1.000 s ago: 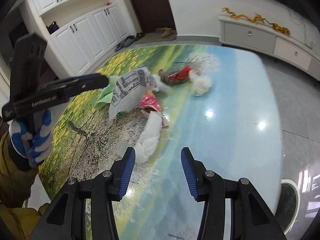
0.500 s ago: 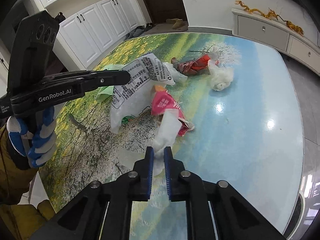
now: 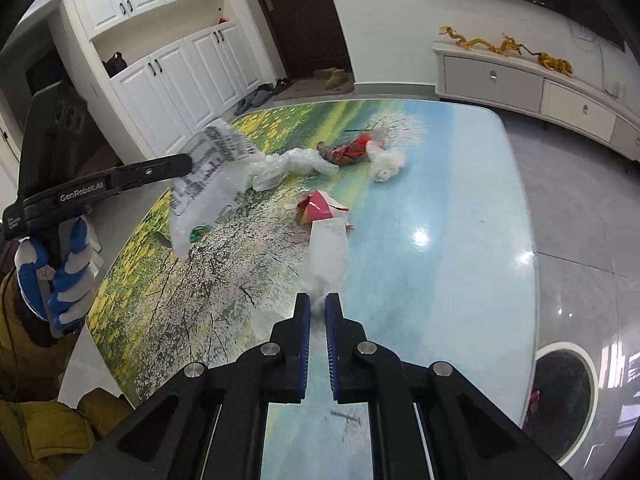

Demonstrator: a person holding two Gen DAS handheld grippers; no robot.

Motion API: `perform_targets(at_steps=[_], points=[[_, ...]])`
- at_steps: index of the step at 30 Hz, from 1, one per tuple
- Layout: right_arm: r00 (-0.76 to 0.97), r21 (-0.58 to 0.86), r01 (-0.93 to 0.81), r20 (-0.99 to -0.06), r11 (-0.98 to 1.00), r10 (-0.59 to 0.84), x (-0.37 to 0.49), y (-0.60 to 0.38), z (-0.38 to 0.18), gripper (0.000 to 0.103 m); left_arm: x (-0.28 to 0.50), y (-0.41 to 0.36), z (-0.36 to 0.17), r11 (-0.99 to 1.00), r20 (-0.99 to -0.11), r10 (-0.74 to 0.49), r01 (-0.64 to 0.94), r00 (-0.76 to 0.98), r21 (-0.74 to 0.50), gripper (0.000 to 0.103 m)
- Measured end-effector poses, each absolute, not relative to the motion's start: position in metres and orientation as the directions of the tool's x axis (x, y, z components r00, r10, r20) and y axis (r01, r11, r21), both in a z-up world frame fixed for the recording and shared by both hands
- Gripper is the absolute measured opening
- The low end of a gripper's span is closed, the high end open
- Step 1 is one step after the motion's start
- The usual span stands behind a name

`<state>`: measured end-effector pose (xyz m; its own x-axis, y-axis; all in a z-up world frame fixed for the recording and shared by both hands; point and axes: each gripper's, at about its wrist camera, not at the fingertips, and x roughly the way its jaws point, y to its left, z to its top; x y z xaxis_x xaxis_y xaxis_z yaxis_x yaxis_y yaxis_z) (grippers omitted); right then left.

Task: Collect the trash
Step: 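Grasp the white plastic bag with the right gripper while the left grasps a white wrapper, then carry both held pieces over the white bin and open both grippers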

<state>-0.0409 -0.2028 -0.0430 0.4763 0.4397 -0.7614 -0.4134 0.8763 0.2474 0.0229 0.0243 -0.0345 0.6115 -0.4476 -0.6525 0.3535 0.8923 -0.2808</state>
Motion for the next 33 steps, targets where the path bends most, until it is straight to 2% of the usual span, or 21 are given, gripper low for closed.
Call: perform_targets(at_steps=[8, 16, 26, 33], points=[[0.574, 0.278, -0.355, -0.688, 0.892, 0.443, -0.076, -0.244, -0.023, 0.008, -0.006, 0.025, -0.007, 0.892, -0.617, -0.450, 0.354, 0.646, -0.280, 0.002], [0.684, 0.334, -0.245, -0.606, 0.910, 0.406, -0.110, -0.315, -0.016, 0.008, -0.014, -0.026, 0.013, 0.862, -0.614, -0.496, 0.438, 0.615, -0.257, 0.002], [0.760, 0.352, 0.051, -0.621, 0.935, 0.192, -0.137, -0.427, -0.056, 0.008, 0.001, -0.184, 0.003, 0.740, -0.683, -0.583, 0.636, 0.440, -0.221, 0.002], [0.739, 0.398, 0.234, -0.666, 0.887, 0.104, -0.150, -0.497, -0.101, 0.008, 0.001, -0.309, -0.025, 0.635, -0.751, -0.576, 0.755, 0.324, -0.161, 0.002]])
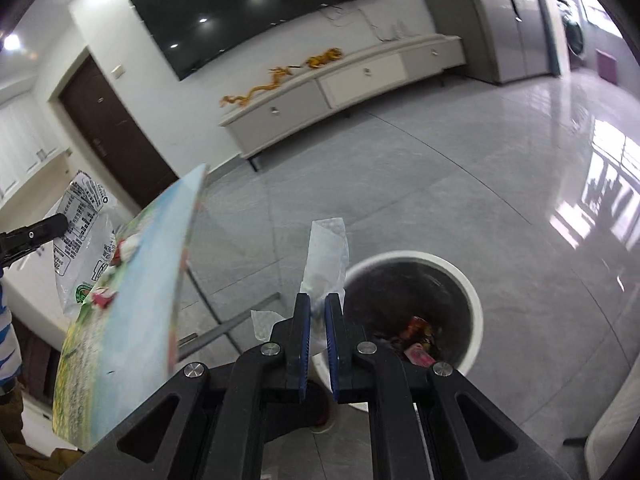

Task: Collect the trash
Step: 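Carry both held pieces over the white bin and open both grippers, then move both open grippers back over the trash on the table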

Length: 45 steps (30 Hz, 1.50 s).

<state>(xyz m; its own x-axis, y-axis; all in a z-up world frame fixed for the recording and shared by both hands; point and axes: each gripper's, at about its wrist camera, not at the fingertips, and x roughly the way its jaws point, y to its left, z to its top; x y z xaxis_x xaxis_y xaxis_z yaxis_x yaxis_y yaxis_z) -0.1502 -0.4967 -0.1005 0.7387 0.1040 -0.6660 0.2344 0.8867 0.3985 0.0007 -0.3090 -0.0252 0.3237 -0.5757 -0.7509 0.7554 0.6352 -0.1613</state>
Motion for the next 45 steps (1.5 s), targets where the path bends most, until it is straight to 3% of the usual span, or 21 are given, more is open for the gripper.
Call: perform_targets(at_steps=[5, 13, 14, 18, 22, 26, 27, 29, 37, 45], points=[[0.707, 0.421, 0.294, -0.700, 0.858, 0.101, -0.149, -0.527, -0.129, 0.008, 0.009, -0.388, -0.063, 0.586, -0.811, -0.528, 0.799, 0.252, -0.134, 0.002], [0.667, 0.425, 0.347, -0.738, 0.836, 0.098, -0.134, -0.545, -0.159, 0.011, 0.027, -0.450, -0.117, 0.587, -0.861, -0.468, 0.798, 0.197, -0.137, 0.006], [0.660, 0.423, 0.353, -0.744, 0.835, 0.098, -0.132, -0.547, -0.162, 0.013, 0.028, -0.452, -0.123, 0.585, -0.866, -0.464, 0.798, 0.184, -0.144, 0.006], [0.642, 0.417, 0.375, -0.761, 0.828, 0.092, -0.130, -0.550, -0.172, 0.041, 0.036, -0.459, -0.140, 0.588, -0.877, -0.462, 0.786, 0.134, -0.190, 0.006], [0.627, 0.408, 0.393, -0.774, 0.824, 0.084, -0.135, -0.550, -0.174, 0.041, 0.038, -0.458, -0.148, 0.589, -0.877, -0.467, 0.778, 0.108, -0.218, 0.007], [0.627, 0.401, 0.407, -0.776, 0.821, 0.069, -0.146, -0.549, -0.167, 0.041, 0.038, -0.456, -0.150, 0.587, -0.873, -0.480, 0.772, 0.092, -0.242, 0.014], [0.627, 0.398, 0.409, -0.776, 0.821, 0.064, -0.146, -0.548, -0.164, 0.041, 0.038, -0.457, -0.149, 0.589, -0.871, -0.481, 0.771, 0.095, -0.241, 0.019], [0.635, 0.392, 0.412, -0.771, 0.823, 0.050, -0.156, -0.545, -0.155, 0.041, 0.037, -0.456, -0.148, 0.596, -0.865, -0.491, 0.764, 0.102, -0.249, 0.042], [0.658, 0.363, 0.432, -0.753, 0.825, -0.013, -0.192, -0.537, -0.118, 0.041, 0.022, -0.439, -0.118, 0.583, -0.827, -0.547, 0.766, 0.126, -0.269, 0.042], [0.718, 0.327, 0.385, -0.693, 0.863, -0.058, -0.199, -0.516, -0.068, 0.041, 0.013, -0.360, -0.055, 0.626, -0.755, -0.604, 0.738, 0.256, -0.251, 0.042]])
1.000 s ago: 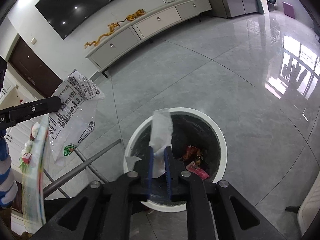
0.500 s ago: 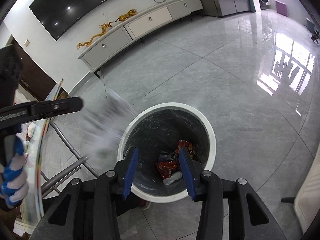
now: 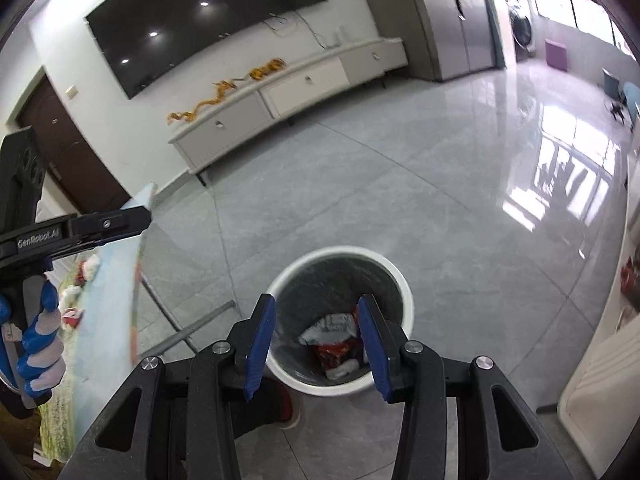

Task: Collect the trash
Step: 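Move both open grippers back over the trash on the table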

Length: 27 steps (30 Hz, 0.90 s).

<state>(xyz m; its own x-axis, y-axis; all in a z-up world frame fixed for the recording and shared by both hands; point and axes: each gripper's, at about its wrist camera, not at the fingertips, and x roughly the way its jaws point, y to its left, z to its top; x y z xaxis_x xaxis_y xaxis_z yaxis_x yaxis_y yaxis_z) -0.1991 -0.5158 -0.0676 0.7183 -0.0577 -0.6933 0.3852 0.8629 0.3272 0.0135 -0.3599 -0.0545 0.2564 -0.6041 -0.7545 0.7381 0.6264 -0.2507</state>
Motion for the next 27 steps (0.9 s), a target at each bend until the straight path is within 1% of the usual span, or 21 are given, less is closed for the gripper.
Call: perform_targets(at_steps=[3, 7, 10, 13, 18, 23, 27], points=[[0.745, 0.317, 0.331, -0.666, 0.889, -0.040, -0.191, -0.498, -0.050, 0.041, 0.006, -0.315, -0.033, 0.657, -0.722, -0.610, 0.717, 0.327, -0.231, 0.042], [0.773, 0.293, 0.216, -0.635, 0.931, 0.021, -0.172, -0.462, -0.028, 0.043, 0.001, -0.243, -0.013, 0.719, -0.678, -0.601, 0.657, 0.423, -0.227, 0.043], [0.780, 0.267, 0.114, -0.621, 0.957, 0.081, -0.154, -0.430, -0.014, 0.047, -0.002, -0.186, -0.006, 0.776, -0.654, -0.567, 0.592, 0.501, -0.219, 0.051], [0.781, 0.244, 0.033, -0.612, 0.969, 0.128, -0.137, -0.397, -0.003, 0.048, -0.010, -0.124, -0.002, 0.826, -0.635, -0.524, 0.521, 0.568, -0.215, 0.051], [0.775, 0.220, -0.071, -0.602, 0.973, 0.192, -0.125, -0.339, 0.010, 0.050, -0.013, -0.036, -0.011, 0.886, -0.633, -0.445, 0.415, 0.634, -0.208, 0.051], [0.743, 0.159, -0.117, -0.641, 0.980, 0.193, -0.110, -0.294, 0.019, 0.052, -0.007, 0.037, -0.037, 0.929, -0.642, -0.364, 0.312, 0.675, -0.199, 0.051], [0.723, 0.130, -0.149, -0.662, 0.980, 0.198, -0.088, -0.269, 0.025, 0.052, 0.012, 0.082, -0.065, 0.936, -0.663, -0.350, 0.225, 0.661, -0.270, 0.051]])
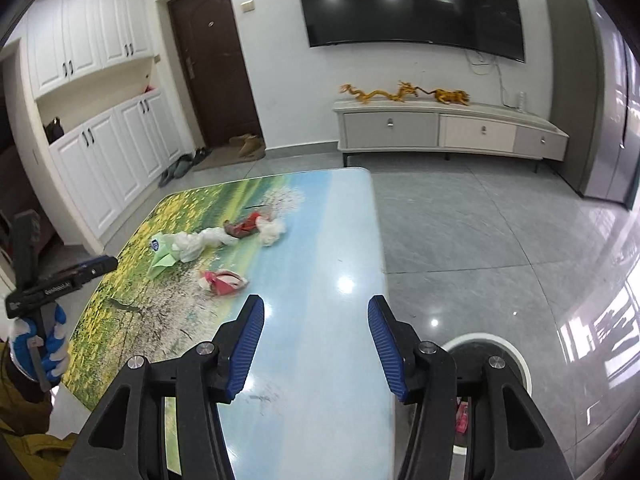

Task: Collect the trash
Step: 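Move both open grippers back over the trash on the table, then grasp the green bag with the left gripper while the right grasps clear plastic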

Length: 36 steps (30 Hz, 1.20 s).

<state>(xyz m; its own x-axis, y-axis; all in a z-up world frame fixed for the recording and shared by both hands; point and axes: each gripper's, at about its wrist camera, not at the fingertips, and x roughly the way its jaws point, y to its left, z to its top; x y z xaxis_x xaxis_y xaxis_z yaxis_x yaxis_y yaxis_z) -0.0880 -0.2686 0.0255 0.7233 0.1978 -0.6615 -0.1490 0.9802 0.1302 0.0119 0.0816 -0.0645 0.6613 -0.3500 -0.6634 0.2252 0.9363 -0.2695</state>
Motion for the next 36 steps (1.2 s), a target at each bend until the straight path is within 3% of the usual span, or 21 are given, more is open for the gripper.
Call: perform_targets(at_steps=[17, 24, 31, 36], points=[[0.584, 0.076, -0.303, -0.773, 0.950, 0.248, 0.031, -0.172, -0.020, 0.052, 0.106, 0.086, -0.125, 0.933, -0.741, -0.359, 0.209, 0.568, -0.293, 0.050], [0.524, 0.051, -0.369, -0.813, 0.928, 0.253, 0.063, -0.140, -0.041, 0.052, 0.108, 0.097, -0.137, 0.927, -0.725, -0.373, 0.192, 0.579, -0.323, 0.026], [0.474, 0.026, -0.451, -0.840, 0.892, 0.264, 0.095, -0.094, -0.064, 0.052, 0.099, 0.125, -0.137, 0.924, -0.692, -0.346, 0.101, 0.634, -0.369, 0.024], [0.429, 0.100, -0.477, -0.840, 0.873, 0.332, 0.116, -0.073, -0.073, 0.051, 0.099, 0.134, -0.138, 0.916, -0.681, -0.340, 0.064, 0.649, -0.397, 0.024]])
